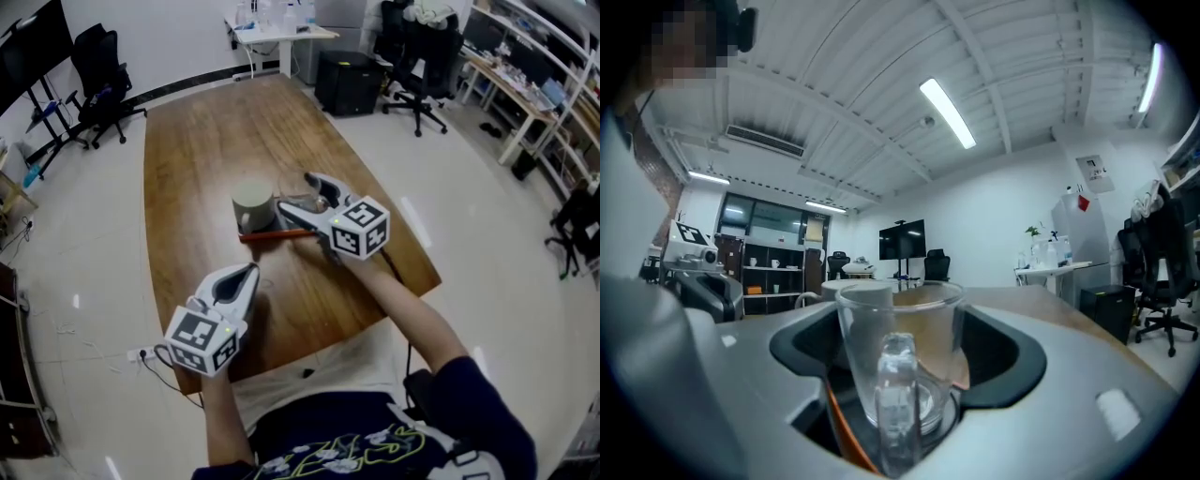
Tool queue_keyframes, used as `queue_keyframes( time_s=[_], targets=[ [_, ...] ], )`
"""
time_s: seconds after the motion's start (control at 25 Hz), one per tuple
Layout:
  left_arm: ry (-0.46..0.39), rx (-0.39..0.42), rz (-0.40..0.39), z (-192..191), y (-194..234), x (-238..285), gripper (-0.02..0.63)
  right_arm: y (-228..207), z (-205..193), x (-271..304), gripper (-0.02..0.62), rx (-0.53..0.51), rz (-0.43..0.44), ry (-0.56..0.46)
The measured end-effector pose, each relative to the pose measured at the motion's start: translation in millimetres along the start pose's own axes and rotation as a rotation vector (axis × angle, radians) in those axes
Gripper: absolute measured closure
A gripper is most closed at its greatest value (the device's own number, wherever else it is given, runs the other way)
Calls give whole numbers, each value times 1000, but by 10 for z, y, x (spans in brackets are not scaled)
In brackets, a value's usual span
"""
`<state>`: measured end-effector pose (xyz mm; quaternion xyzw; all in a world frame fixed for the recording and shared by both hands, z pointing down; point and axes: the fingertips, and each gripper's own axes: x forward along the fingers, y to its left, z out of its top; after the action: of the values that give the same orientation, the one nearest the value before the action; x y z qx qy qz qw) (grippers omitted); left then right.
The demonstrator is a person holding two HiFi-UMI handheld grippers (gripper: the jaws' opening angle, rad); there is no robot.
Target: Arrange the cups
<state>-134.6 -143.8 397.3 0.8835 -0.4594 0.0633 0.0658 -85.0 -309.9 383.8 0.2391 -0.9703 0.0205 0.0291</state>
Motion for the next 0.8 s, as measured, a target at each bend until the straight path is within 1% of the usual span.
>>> queue_keyframes(
  time_s=[0.12,0.24,0.28,0.44,0.56,0.6,0.68,0.72,0.8],
  targets=[
    [-1,-2,-1,-8,-5,2,604,-47,-15,-5,216,5,-22,5],
    [-1,-2,-1,-12,-6,-1,604,-57,-20,-2,215,5,-26,4],
    [-1,-2,-1,-7,-7,-2,604,-60,-32,5,213,7,-27,13],
    [-2,-2,0,6,-7,-11,606,-71,-171,48,204,36,-48,107],
    [-2,0,0,-3,-5,-14,606,-73,-185,7,202,39,-69,106],
    [-2,0,0,-5,-6,-12,606,-70,-187,-9,186,39,-73,105],
    [-3,-1,-1,-6,-10,-10,604,-44,-190,-60,76,39,-76,107],
    [-2,-1,-1,-7,-12,-10,605,-19,-191,-102,43,40,-77,107],
    [-1,-2,0,-9,-11,-9,604,51,-196,-215,21,39,-77,106]
  ],
)
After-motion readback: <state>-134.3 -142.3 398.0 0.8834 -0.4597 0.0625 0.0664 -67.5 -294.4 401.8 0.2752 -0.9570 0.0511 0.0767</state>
